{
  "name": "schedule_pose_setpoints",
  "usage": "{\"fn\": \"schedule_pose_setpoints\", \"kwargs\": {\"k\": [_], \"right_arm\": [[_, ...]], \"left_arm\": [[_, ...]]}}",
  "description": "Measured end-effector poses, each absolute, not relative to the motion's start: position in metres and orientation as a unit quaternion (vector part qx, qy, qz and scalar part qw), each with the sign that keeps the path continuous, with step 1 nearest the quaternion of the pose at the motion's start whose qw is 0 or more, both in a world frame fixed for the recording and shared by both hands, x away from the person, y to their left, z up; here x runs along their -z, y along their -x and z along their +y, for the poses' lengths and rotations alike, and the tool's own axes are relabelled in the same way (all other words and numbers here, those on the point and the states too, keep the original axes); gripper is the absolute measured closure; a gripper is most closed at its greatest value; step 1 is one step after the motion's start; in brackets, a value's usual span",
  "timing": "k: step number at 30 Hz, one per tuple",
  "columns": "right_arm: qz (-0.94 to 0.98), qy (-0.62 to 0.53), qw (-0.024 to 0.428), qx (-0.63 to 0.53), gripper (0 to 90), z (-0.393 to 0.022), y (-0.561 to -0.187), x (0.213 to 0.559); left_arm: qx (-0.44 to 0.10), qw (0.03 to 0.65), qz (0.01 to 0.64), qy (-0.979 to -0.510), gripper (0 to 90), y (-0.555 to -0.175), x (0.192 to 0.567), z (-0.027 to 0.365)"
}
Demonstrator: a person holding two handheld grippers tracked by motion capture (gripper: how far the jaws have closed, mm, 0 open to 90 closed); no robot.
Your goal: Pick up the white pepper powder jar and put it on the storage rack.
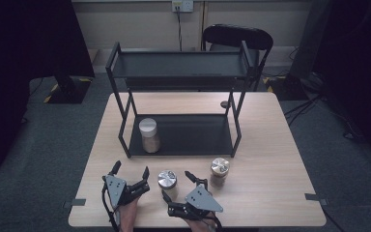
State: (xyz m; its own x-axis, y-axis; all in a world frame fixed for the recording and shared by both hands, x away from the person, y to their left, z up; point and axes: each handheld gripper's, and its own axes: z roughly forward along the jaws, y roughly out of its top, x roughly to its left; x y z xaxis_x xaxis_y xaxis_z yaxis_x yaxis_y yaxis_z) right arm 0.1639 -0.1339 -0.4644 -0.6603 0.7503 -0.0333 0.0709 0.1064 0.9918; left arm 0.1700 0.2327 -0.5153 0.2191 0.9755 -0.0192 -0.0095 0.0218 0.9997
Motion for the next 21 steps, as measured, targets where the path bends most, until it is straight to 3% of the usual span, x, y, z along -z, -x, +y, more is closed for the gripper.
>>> {"fn": "schedule_pose_setpoints", "kwargs": {"k": [21], "right_arm": [[0.718,-0.296,0.264,-0.571,17.5,-0.121,-0.178,0.473]], "left_arm": [[-0.439,0.560,0.445,-0.543,0.1,-0.170,0.515,0.232]]}}
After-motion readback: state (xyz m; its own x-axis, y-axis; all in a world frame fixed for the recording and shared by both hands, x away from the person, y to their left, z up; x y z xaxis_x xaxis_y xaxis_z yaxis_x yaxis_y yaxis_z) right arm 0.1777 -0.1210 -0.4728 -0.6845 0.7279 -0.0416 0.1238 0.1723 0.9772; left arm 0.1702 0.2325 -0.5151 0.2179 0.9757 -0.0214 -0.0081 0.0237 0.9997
